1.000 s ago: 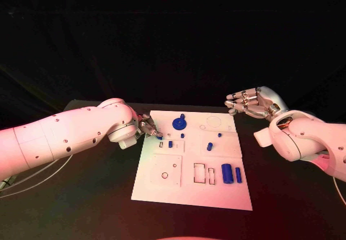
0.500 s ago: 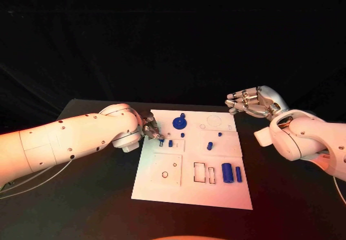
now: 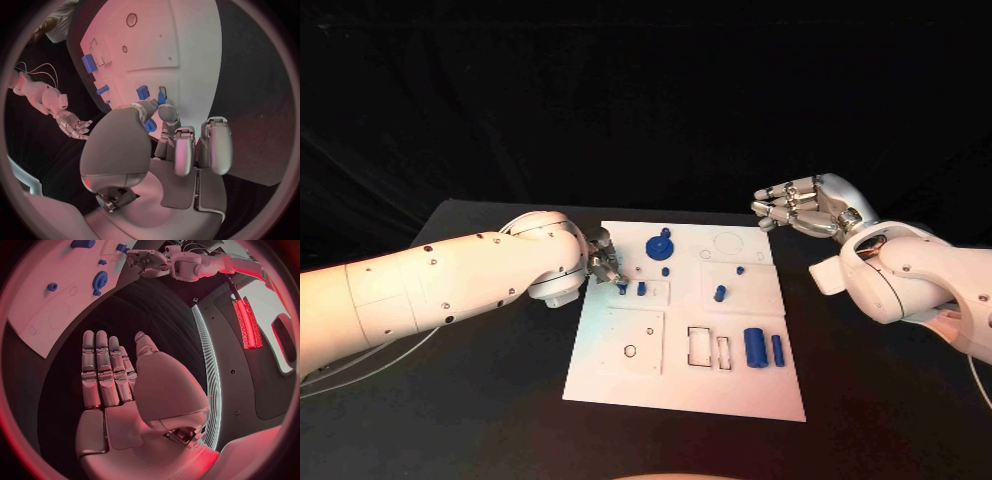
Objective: Assemble the parts on the task board
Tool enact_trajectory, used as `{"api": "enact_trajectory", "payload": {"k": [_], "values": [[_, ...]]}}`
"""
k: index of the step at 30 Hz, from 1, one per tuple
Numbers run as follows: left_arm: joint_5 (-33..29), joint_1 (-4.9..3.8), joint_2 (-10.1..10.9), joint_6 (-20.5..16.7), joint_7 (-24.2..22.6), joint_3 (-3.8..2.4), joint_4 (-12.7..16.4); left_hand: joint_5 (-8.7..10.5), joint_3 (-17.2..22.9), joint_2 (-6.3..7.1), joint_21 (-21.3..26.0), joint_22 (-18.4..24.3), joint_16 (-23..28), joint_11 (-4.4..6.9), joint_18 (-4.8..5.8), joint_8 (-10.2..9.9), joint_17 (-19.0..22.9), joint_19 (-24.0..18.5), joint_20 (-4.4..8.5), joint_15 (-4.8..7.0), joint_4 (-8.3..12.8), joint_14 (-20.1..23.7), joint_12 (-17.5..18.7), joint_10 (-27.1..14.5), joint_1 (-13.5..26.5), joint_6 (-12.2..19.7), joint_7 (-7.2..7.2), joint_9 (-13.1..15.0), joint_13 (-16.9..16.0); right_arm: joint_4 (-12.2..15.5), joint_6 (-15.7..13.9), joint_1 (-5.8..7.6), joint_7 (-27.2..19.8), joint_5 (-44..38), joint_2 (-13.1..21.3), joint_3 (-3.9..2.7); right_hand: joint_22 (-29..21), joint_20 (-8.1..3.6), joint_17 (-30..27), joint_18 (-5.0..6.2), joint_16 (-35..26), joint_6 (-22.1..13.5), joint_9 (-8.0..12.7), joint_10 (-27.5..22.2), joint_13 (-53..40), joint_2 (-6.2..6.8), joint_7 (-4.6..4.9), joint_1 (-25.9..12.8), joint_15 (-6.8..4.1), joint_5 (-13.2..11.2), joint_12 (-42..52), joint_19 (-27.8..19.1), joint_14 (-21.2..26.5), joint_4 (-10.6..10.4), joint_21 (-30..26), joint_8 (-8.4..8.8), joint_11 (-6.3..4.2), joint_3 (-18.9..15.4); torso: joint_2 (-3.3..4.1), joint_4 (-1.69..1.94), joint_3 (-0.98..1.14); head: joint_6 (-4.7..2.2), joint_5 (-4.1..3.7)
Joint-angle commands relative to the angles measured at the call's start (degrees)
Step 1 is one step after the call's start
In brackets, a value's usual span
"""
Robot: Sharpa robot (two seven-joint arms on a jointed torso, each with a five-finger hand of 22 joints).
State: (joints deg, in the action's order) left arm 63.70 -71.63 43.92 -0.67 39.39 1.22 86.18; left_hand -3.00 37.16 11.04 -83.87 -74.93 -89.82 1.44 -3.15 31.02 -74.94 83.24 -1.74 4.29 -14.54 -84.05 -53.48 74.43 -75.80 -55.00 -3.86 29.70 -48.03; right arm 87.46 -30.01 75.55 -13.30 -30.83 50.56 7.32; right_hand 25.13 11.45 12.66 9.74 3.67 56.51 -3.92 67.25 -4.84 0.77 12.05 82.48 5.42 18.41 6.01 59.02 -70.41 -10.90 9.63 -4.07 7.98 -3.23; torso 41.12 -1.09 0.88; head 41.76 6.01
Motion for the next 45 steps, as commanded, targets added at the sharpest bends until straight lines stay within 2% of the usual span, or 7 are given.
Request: {"api": "enact_trajectory", "payload": {"k": [1, 15, 21, 29, 34, 38, 45], "values": [[1.5, 0.05, -0.2, 3.1, 1.0, -0.01, 0.3, -0.13, 7.0, -0.46, -0.3, -6.0, -0.2, 0.12, 0.75, 0.2, -15.1, 0.5, -0.04, 0.31, 6.5, -5.9, -0.3, 0.5, 0.3, -0.8, 1.18, 4.7, -0.1, 0.0, 0.8, -0.05, -0.5, -0.2, 0.0, 0.00, -0.1, 0.14, -0.1, 0.72, 0.0, -0.4, 0.0, -0.4, 0.1, 0.23, -0.16, -0.4, -0.08, 0.2, 0.0, -0.2, 0.4, 0.3, -0.3, 0.05, 0.05, 0.0, -0.02, 0.00, 0.01, -0.02, -0.04], [2.0, 0.15, -0.3, 5.2, 1.6, 0.06, 0.4, -0.13, 7.1, -0.41, -0.3, -6.1, -0.2, 0.14, 0.76, 0.4, -15.1, 0.6, -0.03, 0.33, 6.5, -5.9, -0.3, 0.6, 0.4, -0.9, 1.20, 4.7, -0.1, 0.0, 0.9, -0.12, -0.5, -0.2, 0.0, 0.00, -0.1, 0.14, -0.1, 0.72, 0.0, -0.4, 0.0, -0.4, 0.1, 0.23, -0.16, -0.4, -0.08, 0.2, 0.0, -0.2, 0.4, 0.3, -0.3, 0.05, 0.05, 0.0, -0.05, 0.03, 0.00, 0.15, 0.19], [2.3, 0.19, -0.4, 5.4, 1.7, 0.08, 0.6, -0.13, 7.3, -0.37, -0.4, -6.2, -0.2, 0.16, 0.78, 0.5, -15.1, 0.6, -0.02, 0.34, 6.6, -5.9, -0.4, 0.7, 0.5, -0.9, 1.23, 4.8, -0.1, 0.0, 1.0, -0.15, -0.4, -0.2, -0.1, 0.00, -0.1, 0.15, -0.1, 0.72, 0.0, -0.4, 0.0, -0.4, 0.1, 0.24, -0.15, -0.5, -0.08, 0.2, 0.0, -0.2, 0.4, 0.3, -0.3, 0.05, 0.06, -0.1, 0.02, 0.02, 0.01, -0.06, 0.23], [2.4, 0.21, -0.4, 5.3, 1.8, 0.08, 0.6, -0.09, 7.6, -0.19, -0.6, -6.5, -0.2, 0.32, 0.86, 1.2, -15.1, 0.8, 0.03, 0.45, 6.4, -5.9, -1.0, 1.2, 1.7, -1.1, 1.47, 5.1, -0.6, 0.0, 1.0, -0.16, -0.4, -0.2, 0.0, 0.00, -0.1, 0.15, -0.1, 0.72, 0.0, -0.4, 0.0, -0.4, 0.1, 0.24, -0.15, -0.5, -0.08, 0.2, 0.0, -0.2, 0.4, 0.3, -0.3, 0.05, 0.06, -0.1, 0.03, -0.02, 0.00, 0.05, 0.27], [2.1, 0.21, -0.5, 5.1, 1.8, 0.08, 0.6, -0.06, 6.5, 0.38, -0.8, -6.8, -0.2, 0.67, 0.94, 2.2, -15.1, 1.0, 0.14, 0.70, 5.5, -5.9, -1.3, 1.7, 3.9, -1.5, 2.04, 5.7, -0.6, 0.0, 1.0, -0.17, -0.4, -0.2, 0.0, 0.00, -0.1, 0.15, -0.1, 0.72, 0.0, -0.4, 0.0, -0.4, 0.1, 0.24, -0.15, -0.5, -0.08, 0.2, 0.0, -0.2, 0.4, 0.3, -0.3, 0.05, 0.06, -0.1, 0.03, -0.01, 0.01, 0.15, 0.25], [2.0, 0.21, -0.6, 5.0, 1.9, 0.08, 0.5, -0.04, 4.3, 1.23, -0.9, -7.0, -0.2, 0.97, 0.98, 2.7, -15.1, 1.1, 0.29, 0.93, 3.6, -5.9, -1.6, 1.9, 6.3, -1.7, 2.47, 5.8, -0.8, 0.0, 1.0, -0.17, -0.4, -0.2, 0.0, 0.00, -0.1, 0.15, -0.1, 0.72, 0.0, -0.4, 0.0, -0.4, 0.1, 0.24, -0.15, -0.5, -0.08, 0.2, 0.0, -0.2, 0.4, 0.3, -0.3, 0.05, 0.06, -0.1, -0.01, 0.00, 0.01, 0.24, 0.26], [1.9, 0.21, -0.9, 4.8, 1.9, 0.08, 0.2, -0.06, 1.9, 1.41, -1.1, -7.3, -0.2, 1.17, 1.06, 2.9, -15.1, 1.4, 0.50, 1.15, 1.5, -5.9, -1.9, 1.9, 7.9, -2.1, 2.68, 5.7, -1.0, 0.0, 1.1, -0.17, -0.4, -0.2, 0.0, 0.00, -0.2, 0.15, -0.1, 0.72, 0.0, -0.4, 0.0, -0.4, 0.1, 0.24, -0.14, -0.5, -0.07, 0.2, 0.0, -0.2, 0.4, 0.3, -0.3, 0.06, 0.07, -0.1, 0.00, -0.03, 0.04, 0.30, 0.27]]}}
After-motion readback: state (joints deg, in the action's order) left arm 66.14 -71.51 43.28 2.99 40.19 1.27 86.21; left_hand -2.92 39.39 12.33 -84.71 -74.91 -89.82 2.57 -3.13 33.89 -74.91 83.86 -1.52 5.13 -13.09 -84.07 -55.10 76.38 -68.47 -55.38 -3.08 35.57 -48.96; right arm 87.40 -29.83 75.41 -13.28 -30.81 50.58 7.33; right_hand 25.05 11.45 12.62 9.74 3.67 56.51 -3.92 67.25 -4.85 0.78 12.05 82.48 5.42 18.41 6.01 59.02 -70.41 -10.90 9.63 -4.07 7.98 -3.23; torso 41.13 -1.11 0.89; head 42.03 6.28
